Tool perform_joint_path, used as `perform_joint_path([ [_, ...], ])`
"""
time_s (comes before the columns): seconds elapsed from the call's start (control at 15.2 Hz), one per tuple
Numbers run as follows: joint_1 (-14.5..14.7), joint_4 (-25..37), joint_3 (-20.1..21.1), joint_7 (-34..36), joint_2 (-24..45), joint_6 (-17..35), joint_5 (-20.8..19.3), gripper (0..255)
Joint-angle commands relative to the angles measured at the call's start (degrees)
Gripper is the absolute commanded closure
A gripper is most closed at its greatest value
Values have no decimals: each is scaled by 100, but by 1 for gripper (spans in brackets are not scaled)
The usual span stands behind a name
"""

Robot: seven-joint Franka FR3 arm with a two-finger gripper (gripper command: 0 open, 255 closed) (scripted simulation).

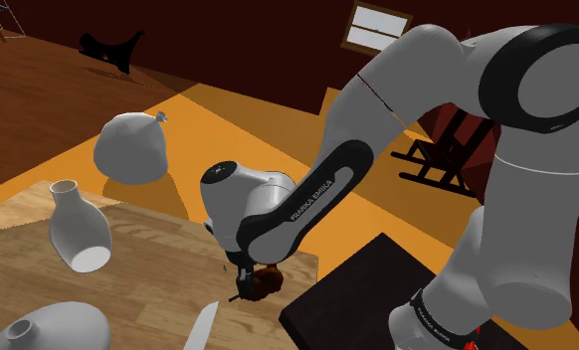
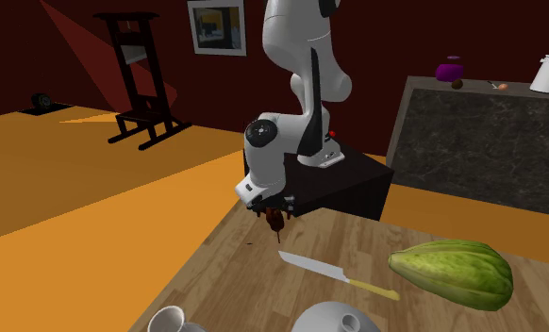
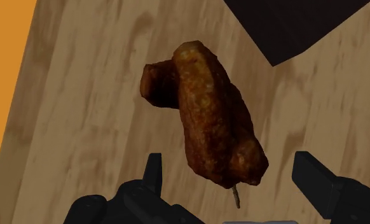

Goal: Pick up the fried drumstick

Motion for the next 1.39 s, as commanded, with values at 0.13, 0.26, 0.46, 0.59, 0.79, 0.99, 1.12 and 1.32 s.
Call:
perform_joint_path([
  [0.13, 41, 16, -46, 74, 186, 161, -88, 0],
  [0.26, 39, 11, -46, 73, 182, 162, -87, 255],
  [0.46, 41, 14, -45, 74, 184, 161, -87, 255],
  [0.59, 42, 15, -46, 75, 186, 161, -88, 255],
  [0.79, 43, 14, -46, 77, 189, 165, -89, 255],
  [0.99, 12, -6, -3, 24, 36, 41, -18, 255],
  [1.12, -14, -24, 36, -27, -113, -82, 53, 255],
  [1.32, -49, -40, 90, -105, -332, -270, 159, 255],
])
